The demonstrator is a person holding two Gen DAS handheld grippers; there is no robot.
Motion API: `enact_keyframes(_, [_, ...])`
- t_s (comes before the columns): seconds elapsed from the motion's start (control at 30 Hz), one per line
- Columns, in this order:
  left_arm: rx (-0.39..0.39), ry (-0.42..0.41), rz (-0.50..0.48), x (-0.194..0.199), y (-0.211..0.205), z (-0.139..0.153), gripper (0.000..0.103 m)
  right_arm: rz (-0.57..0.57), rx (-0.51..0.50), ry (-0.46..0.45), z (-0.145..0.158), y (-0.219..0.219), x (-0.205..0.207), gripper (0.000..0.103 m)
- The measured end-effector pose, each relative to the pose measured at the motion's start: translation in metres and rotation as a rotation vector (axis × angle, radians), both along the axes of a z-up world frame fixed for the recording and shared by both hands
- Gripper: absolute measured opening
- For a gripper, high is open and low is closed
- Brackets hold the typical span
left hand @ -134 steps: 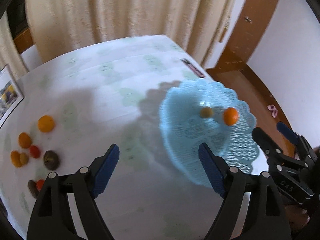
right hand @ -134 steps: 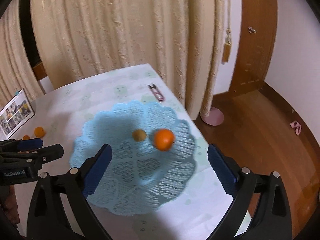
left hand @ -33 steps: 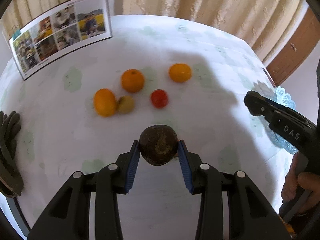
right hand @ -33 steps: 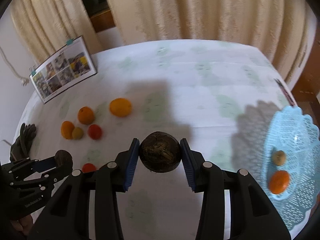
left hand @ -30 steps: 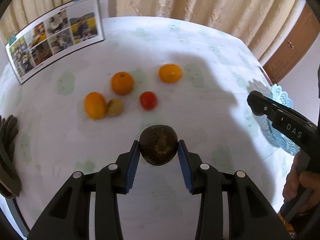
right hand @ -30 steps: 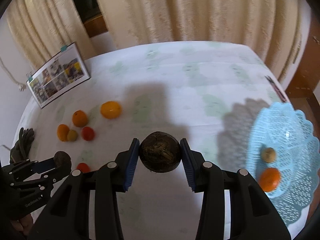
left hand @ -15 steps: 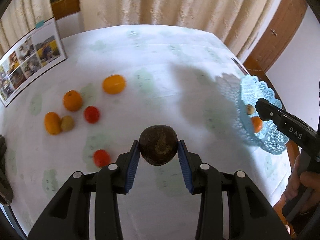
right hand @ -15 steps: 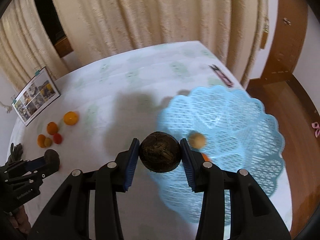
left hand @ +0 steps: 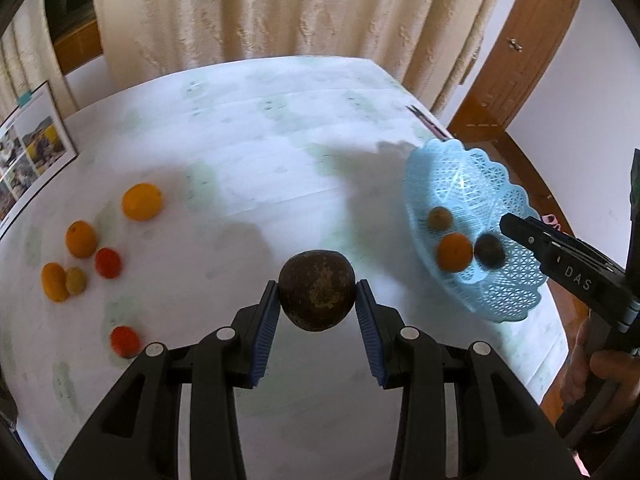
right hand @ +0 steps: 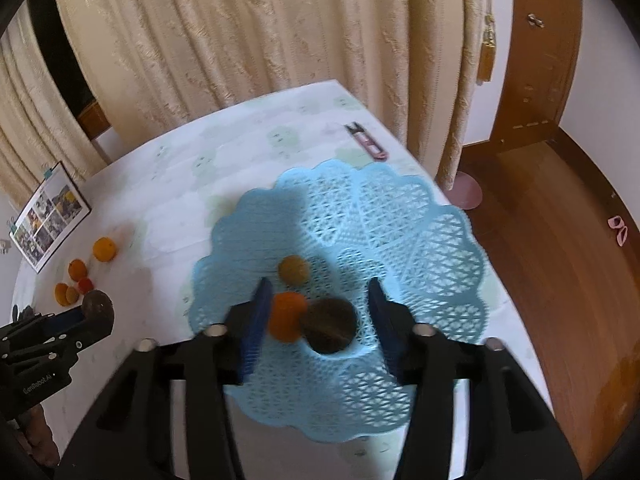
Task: Organize fruits
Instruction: 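Lower the dark brown fruit into the basket and open the left tool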
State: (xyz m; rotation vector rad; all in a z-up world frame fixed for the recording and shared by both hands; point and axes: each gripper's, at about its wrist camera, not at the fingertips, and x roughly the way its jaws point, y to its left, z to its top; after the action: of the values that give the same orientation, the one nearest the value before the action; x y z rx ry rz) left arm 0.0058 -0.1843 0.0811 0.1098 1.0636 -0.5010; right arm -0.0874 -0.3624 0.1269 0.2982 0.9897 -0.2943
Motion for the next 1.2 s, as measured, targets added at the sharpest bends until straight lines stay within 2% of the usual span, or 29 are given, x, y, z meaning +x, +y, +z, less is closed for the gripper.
enact_keyframes(0.4, [-0.022, 0.0, -0.093, -0.003, -0.053, 0.004, 0.039, -0.082, -0.009, -0.012, 0.002, -0.035, -0.024, 0.062])
enact_keyframes(0.87, [-0.05, 0.014, -0.187, -0.012, -0.103, 0.005, 0.04, -0.137, -0.012, -0.016, 0.002, -0.048, -0.044, 0.062])
enact_keyframes(0.93, [-0.062, 0.019, -0.191, -0.012, -0.105, 0.007, 0.05, -0.141, -0.012, -0.013, 0.001, -0.048, -0.045, 0.063])
enact_keyframes(0.97, [-0.069, 0.018, -0.187, -0.013, -0.105, 0.008, 0.066, -0.143, -0.011, -0.014, 0.0, -0.049, -0.045, 0.068])
enact_keyframes(1.0, [-0.071, 0.012, -0.178, -0.012, -0.104, 0.009, 0.077, -0.146, -0.013, -0.017, 0.001, -0.049, -0.046, 0.072])
enact_keyframes(1.2, [-0.044, 0.025, -0.089, -0.003, -0.084, 0.004, 0.08, -0.133, -0.008, -0.032, 0.002, -0.044, -0.039, 0.073])
